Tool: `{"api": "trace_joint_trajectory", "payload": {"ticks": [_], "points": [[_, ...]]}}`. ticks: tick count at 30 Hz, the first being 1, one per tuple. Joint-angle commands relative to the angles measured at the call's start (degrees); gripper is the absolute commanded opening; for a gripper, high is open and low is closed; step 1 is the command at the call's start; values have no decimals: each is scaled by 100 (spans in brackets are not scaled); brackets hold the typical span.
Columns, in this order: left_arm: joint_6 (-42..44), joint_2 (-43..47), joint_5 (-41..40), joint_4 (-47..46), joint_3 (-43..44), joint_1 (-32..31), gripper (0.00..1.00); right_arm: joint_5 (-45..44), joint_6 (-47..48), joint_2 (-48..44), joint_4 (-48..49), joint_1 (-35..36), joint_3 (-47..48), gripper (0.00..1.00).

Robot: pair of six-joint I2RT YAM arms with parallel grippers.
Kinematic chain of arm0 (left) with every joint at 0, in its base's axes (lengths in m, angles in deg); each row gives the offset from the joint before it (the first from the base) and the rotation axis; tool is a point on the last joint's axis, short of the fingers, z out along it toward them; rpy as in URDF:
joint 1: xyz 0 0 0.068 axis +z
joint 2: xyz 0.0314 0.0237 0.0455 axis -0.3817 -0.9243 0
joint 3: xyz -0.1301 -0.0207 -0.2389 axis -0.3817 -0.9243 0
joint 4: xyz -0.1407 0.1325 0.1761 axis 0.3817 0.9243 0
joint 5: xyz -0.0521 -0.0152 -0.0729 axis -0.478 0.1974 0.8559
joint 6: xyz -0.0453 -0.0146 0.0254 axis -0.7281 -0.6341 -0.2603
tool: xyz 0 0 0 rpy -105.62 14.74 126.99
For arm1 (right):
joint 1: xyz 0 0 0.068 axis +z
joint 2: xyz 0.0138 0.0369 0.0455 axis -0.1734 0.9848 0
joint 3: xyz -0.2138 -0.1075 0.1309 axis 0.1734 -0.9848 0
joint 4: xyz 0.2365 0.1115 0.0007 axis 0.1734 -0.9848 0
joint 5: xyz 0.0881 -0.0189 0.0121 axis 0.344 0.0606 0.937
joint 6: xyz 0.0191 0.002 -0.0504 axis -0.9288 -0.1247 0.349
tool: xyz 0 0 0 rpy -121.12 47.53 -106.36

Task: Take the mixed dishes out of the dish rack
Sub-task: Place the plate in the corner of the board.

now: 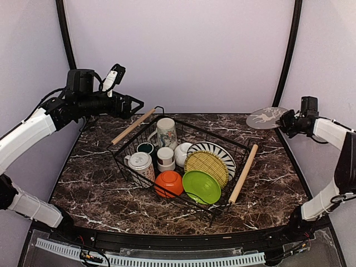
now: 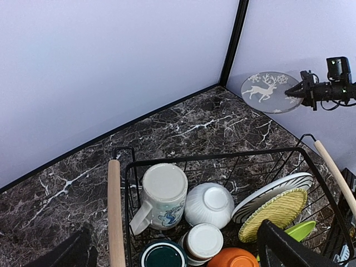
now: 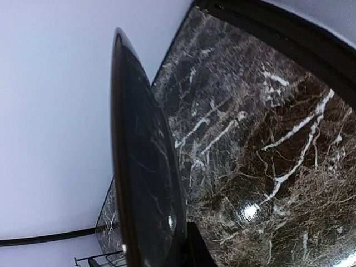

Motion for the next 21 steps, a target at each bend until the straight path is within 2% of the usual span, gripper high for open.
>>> {"api": "trace_joint_trajectory", "payload": {"ticks": [1, 12, 21], "points": [[-70, 109, 113, -68, -73, -26, 99, 508, -417, 397, 1238, 20, -251, 0], [-122, 35, 193, -65, -69, -26, 99, 190, -530, 1192, 2123, -42, -939, 0], [-131, 8, 201, -61, -68, -26, 99, 136, -90, 1763, 2253, -124, -851, 0]]}}
